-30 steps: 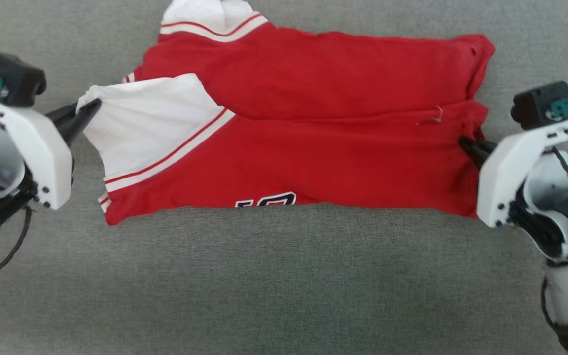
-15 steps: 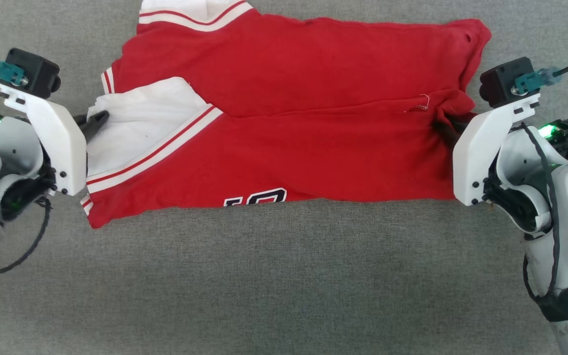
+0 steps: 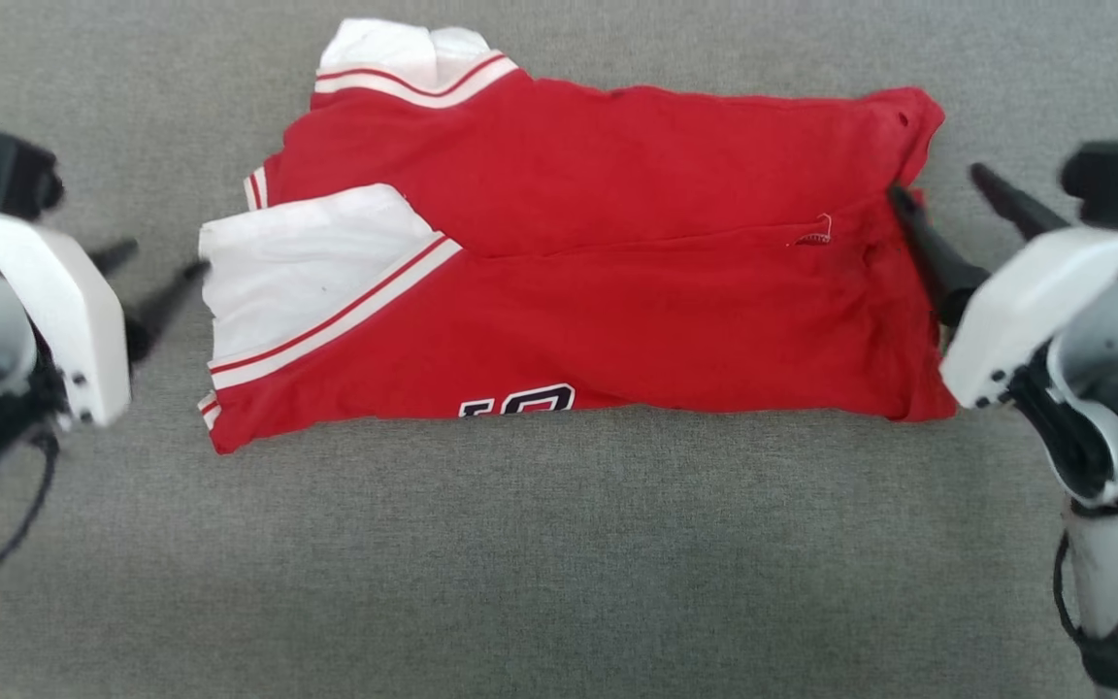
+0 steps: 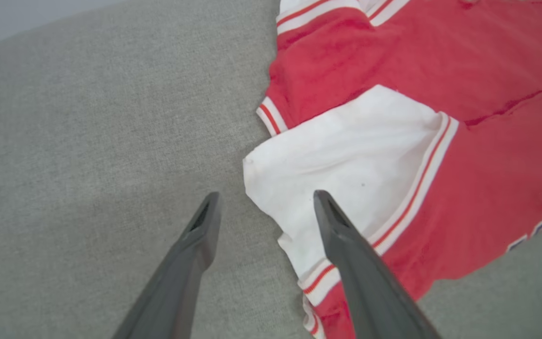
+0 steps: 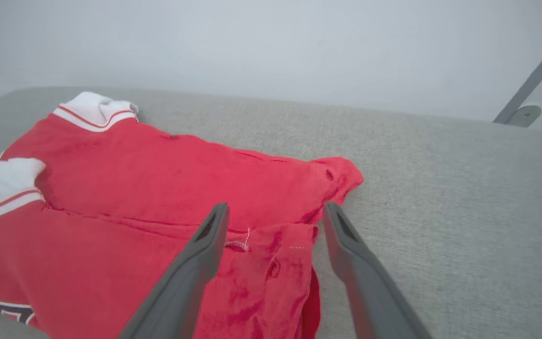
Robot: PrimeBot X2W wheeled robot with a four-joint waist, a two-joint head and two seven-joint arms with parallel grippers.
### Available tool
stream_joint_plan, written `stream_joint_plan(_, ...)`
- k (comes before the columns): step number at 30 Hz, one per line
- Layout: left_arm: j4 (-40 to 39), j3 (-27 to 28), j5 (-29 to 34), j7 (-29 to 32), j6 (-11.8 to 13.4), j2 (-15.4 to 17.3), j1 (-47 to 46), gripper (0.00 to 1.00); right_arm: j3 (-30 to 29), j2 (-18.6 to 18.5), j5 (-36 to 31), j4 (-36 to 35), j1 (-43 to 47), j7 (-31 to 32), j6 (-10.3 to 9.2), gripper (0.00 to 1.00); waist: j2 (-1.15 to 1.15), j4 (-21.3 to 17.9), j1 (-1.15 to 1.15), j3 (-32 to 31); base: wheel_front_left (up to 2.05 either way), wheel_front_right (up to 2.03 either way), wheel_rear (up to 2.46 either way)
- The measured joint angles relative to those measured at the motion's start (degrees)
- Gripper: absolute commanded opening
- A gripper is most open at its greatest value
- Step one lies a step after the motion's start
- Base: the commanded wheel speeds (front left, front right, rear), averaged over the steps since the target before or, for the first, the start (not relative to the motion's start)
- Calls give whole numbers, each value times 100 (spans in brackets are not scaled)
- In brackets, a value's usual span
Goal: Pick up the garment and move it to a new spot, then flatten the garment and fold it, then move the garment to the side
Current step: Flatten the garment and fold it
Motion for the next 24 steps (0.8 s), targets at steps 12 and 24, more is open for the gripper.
stream_joint_plan(12, -1761, 7, -611, 83, 1076, 743, 1069, 100, -714, 657, -590, -812, 606, -1368, 0, 100, 0, -200, 0, -83, 0, 0, 0)
stream_joint_plan(24, -1317, -79, -950, 192, 1441, 742, 1499, 100, -782, 817, -479, -833, 1159, -1494, 0, 100, 0, -525, 0, 11, 0, 0, 0)
